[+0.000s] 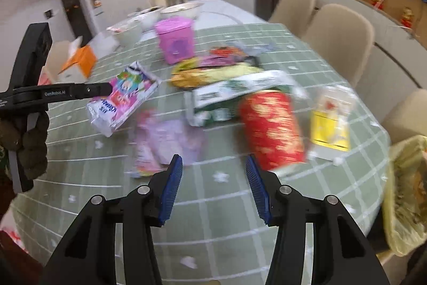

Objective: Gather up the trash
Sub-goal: 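Grasp the pink-white wrapper with the left tool while the right tool grasps the pink candy stick, then carry both wrappers to the bin and open both tools to drop them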

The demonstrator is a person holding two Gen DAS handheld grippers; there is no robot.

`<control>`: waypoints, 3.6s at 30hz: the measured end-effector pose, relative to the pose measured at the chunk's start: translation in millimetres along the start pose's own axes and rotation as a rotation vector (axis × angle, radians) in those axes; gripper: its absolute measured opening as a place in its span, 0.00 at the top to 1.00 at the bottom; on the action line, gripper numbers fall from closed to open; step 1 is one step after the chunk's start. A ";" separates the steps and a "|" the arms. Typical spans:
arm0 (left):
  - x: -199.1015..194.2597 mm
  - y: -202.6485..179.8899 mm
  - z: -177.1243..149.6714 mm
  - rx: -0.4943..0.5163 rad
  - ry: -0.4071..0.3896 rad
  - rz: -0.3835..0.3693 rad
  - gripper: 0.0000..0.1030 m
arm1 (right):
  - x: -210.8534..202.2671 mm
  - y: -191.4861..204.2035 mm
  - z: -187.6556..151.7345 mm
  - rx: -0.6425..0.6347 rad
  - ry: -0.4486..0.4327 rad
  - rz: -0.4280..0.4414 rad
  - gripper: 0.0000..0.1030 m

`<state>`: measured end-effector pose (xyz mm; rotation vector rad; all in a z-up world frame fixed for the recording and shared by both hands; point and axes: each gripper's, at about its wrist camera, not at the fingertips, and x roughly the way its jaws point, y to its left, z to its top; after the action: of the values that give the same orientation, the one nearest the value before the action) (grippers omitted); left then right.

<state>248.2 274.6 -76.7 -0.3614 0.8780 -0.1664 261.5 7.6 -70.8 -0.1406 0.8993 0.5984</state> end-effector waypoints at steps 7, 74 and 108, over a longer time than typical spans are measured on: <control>-23.4 34.8 -41.0 -0.122 0.026 0.094 0.98 | 45.3 52.5 8.5 -0.153 0.044 0.138 0.55; 97.8 -439.0 32.7 0.325 -0.076 -0.322 0.98 | -269.6 -319.5 -69.8 0.204 -0.354 -0.433 0.83; 203.3 -488.1 -9.1 0.348 0.165 -0.161 0.63 | -160.4 -433.9 -97.5 0.409 -0.178 -0.157 0.83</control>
<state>371.8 -238.6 -45.1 -0.0926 0.9626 -0.4967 354.2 -455.9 -64.2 0.2070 0.8118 0.2669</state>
